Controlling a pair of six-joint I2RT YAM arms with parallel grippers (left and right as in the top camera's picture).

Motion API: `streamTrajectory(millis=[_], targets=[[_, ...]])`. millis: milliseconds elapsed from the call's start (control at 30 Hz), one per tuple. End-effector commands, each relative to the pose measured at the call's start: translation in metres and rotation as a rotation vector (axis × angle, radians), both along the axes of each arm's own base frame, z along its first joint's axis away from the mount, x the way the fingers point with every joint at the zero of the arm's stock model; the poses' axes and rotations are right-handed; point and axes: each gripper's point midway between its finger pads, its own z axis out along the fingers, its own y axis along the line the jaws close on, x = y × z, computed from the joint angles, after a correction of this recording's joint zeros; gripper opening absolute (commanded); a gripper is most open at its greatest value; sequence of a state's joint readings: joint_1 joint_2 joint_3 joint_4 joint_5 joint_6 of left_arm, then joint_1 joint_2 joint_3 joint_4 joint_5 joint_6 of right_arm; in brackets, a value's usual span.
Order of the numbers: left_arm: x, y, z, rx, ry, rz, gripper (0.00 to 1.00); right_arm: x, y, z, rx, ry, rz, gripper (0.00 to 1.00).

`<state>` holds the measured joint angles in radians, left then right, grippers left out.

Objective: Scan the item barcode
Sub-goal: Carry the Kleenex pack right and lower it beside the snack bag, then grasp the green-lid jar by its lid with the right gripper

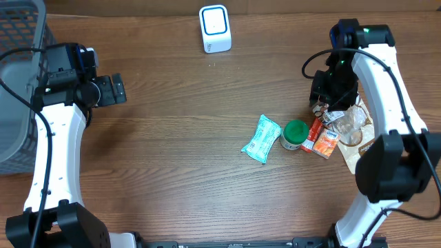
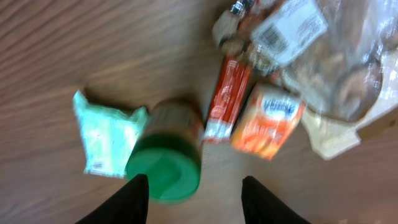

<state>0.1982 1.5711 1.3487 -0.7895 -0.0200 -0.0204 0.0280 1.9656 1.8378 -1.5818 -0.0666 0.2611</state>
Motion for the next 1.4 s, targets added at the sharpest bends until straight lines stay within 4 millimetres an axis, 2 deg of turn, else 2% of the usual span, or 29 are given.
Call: streamTrajectory(millis=[0, 33, 67, 267, 667, 867, 967, 1100, 1200, 1367], targets=[[0.002, 0.000, 0.001, -0.002, -0.003, 0.007, 1.00, -0.005, 0.016, 0.016, 0.042, -0.038, 0.016, 0.53], [0.002, 0.000, 0.001, -0.002, -0.003, 0.007, 1.00, -0.006, 0.019, 0.016, 0.042, -0.034, 0.021, 0.77], [0.002, 0.000, 0.001, -0.003, -0.003, 0.007, 1.00, -0.010, 0.022, 0.014, 0.039, -0.019, 0.014, 0.79], [0.002, 0.000, 0.001, -0.003, -0.003, 0.007, 1.00, -0.019, 0.030, -0.006, 0.033, 0.028, 0.014, 0.79], [0.002, 0.000, 0.001, -0.003, -0.003, 0.007, 1.00, -0.039, 0.048, -0.065, 0.026, 0.079, 0.076, 0.79], [0.002, 0.000, 0.001, -0.003, -0.003, 0.007, 1.00, -0.044, 0.056, -0.084, 0.025, 0.076, 0.105, 0.79], [0.002, 0.000, 0.001, -0.002, -0.003, 0.007, 1.00, -0.046, 0.056, -0.090, 0.025, 0.076, 0.105, 0.79], [0.002, 0.000, 0.001, -0.003, -0.003, 0.007, 1.00, -0.047, 0.056, -0.091, 0.025, 0.078, 0.107, 0.74], [0.002, 0.000, 0.001, -0.003, -0.003, 0.007, 1.00, -0.045, 0.054, -0.091, 0.014, 0.071, 0.115, 0.63], [0.002, 0.000, 0.001, -0.003, -0.003, 0.007, 1.00, -0.037, 0.051, -0.087, -0.004, 0.041, 0.139, 0.55]])
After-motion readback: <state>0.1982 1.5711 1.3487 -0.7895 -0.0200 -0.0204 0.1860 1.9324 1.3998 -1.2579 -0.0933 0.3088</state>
